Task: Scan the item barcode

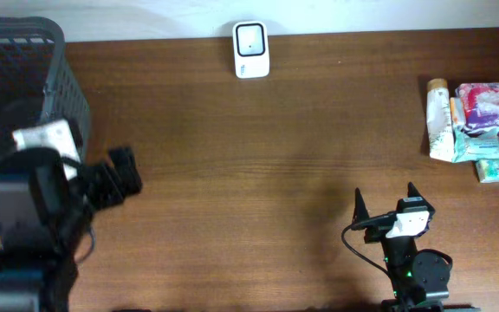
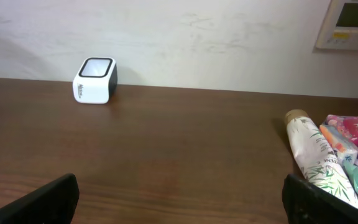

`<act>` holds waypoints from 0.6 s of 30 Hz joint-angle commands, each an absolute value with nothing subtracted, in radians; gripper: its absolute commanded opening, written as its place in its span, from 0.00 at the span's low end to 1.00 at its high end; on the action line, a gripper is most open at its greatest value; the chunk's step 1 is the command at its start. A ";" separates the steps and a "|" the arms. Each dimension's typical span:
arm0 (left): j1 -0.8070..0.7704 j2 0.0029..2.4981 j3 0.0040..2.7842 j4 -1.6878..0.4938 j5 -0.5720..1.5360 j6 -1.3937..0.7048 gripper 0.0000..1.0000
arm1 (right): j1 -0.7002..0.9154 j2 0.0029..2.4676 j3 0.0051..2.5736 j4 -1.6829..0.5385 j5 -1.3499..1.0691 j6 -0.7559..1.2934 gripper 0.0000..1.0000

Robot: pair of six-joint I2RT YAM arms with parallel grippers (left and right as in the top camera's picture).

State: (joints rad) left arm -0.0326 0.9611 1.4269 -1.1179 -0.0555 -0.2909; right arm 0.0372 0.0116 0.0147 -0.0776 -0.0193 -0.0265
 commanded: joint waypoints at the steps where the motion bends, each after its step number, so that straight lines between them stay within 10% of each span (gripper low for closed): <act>1: -0.035 0.782 1.319 -1.116 -0.052 -0.274 0.99 | 0.032 0.004 0.006 -0.080 -0.007 -0.026 0.99; 18: -0.034 0.347 0.659 -0.670 0.117 -0.044 0.99 | 0.032 0.004 0.006 -0.080 -0.007 -0.026 0.99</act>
